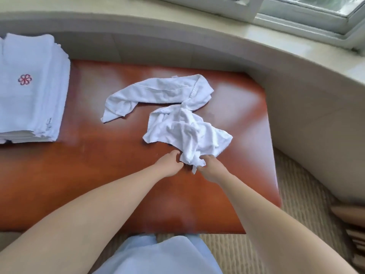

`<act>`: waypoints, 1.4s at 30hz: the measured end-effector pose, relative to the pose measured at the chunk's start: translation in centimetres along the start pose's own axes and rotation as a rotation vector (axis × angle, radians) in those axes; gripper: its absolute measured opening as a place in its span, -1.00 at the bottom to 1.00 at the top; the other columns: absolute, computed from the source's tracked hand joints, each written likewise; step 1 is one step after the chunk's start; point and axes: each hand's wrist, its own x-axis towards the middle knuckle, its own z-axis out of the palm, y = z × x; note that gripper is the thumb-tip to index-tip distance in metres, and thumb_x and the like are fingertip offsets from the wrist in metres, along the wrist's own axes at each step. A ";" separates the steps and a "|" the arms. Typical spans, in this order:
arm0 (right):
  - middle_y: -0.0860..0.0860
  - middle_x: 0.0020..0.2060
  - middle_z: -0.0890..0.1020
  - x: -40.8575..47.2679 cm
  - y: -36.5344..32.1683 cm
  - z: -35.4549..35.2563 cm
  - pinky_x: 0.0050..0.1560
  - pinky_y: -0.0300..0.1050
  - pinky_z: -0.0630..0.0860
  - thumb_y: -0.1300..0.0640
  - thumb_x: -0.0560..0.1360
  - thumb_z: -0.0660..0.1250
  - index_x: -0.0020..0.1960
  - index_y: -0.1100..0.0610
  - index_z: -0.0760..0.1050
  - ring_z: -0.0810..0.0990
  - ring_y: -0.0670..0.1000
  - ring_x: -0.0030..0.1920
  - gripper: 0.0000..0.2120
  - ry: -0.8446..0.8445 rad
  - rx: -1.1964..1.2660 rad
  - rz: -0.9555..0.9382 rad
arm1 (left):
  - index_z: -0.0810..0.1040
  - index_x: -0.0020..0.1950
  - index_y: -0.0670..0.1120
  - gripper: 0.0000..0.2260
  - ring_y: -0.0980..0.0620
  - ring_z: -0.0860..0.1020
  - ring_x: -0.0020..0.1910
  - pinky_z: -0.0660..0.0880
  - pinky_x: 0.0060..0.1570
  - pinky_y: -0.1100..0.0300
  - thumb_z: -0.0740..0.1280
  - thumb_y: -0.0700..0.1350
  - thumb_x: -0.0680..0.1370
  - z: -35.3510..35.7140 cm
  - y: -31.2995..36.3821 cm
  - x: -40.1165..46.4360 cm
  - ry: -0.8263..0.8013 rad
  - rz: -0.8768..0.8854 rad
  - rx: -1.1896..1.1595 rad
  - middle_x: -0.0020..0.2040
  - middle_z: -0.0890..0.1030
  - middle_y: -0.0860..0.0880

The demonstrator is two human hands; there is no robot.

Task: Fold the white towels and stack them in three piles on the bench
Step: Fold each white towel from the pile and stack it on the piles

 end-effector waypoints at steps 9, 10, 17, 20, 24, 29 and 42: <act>0.07 0.62 0.15 10.6 2.1 -7.2 0.48 0.08 0.29 0.07 0.61 0.28 0.62 0.09 0.19 0.12 0.12 0.60 -0.39 0.088 -0.048 -0.184 | -0.12 0.65 0.25 -0.26 -0.20 0.44 0.33 0.53 0.07 0.01 0.24 -0.12 0.63 -0.5 5.7 7.5 0.186 -0.054 0.197 0.57 0.16 -0.16; 0.09 0.62 0.14 11.5 2.0 -7.5 0.49 0.09 0.30 0.09 0.61 0.28 0.63 0.09 0.15 0.12 0.12 0.60 -0.36 0.080 -0.045 -0.201 | -0.12 0.64 0.27 -0.28 -0.17 0.47 0.26 0.54 0.03 0.00 0.24 -0.08 0.64 -0.6 6.1 8.5 0.183 -0.062 0.191 0.50 0.25 -0.17; 0.10 0.22 0.47 13.5 2.1 -5.2 -0.05 -0.01 0.40 0.18 0.60 0.25 0.43 0.06 0.34 0.52 0.18 0.22 -0.59 0.027 -0.245 -0.218 | 0.35 0.30 0.01 -0.71 -0.07 0.54 -0.11 0.43 -0.27 0.08 0.20 -0.01 0.59 -0.4 4.7 10.1 0.111 -0.169 0.245 0.04 0.57 -0.07; 0.04 -0.07 0.51 12.3 2.3 -4.0 -0.15 -0.03 0.36 0.17 0.56 0.23 0.08 0.05 0.37 0.56 0.18 0.00 -0.88 -0.110 -0.271 -0.205 | 0.35 0.12 0.03 -0.81 -0.03 0.55 -0.17 0.51 -0.20 0.06 0.22 0.03 0.55 -0.3 2.6 8.0 -0.019 -0.259 0.257 -0.08 0.57 -0.02; 0.00 -0.04 0.58 10.2 2.5 -3.4 -0.05 -0.05 0.48 0.15 0.54 0.28 0.07 0.02 0.48 0.58 0.13 0.05 -0.88 -0.372 -0.415 -0.303 | 0.44 0.07 0.02 -0.87 0.02 0.55 -0.14 0.51 -0.17 0.10 0.23 -0.04 0.54 -0.7 -1.5 4.3 -0.161 -0.345 0.284 -0.07 0.57 0.03; -0.07 -0.23 0.58 10.1 2.4 -4.4 -0.05 -0.06 0.49 0.00 0.57 0.32 -0.21 0.00 0.57 0.55 0.04 -0.10 -0.80 -0.488 -0.196 -0.156 | 0.54 0.36 0.00 -0.66 -0.03 0.54 0.16 0.50 -0.02 0.19 0.23 -0.18 0.60 -1.2 -5.4 0.4 -0.194 -0.438 0.148 0.32 0.51 -0.04; 0.01 -0.37 0.36 11.3 -1.6 0.2 -0.24 -0.07 0.21 -0.01 0.45 0.29 -0.36 0.04 0.29 0.26 0.01 -0.36 -0.71 -0.304 0.665 0.167 | 0.42 0.40 -0.20 -0.50 -0.05 0.49 -0.04 0.46 0.01 0.10 0.44 0.00 0.56 2.9 -6.7 2.2 0.301 -0.921 -0.769 -0.02 0.51 -0.04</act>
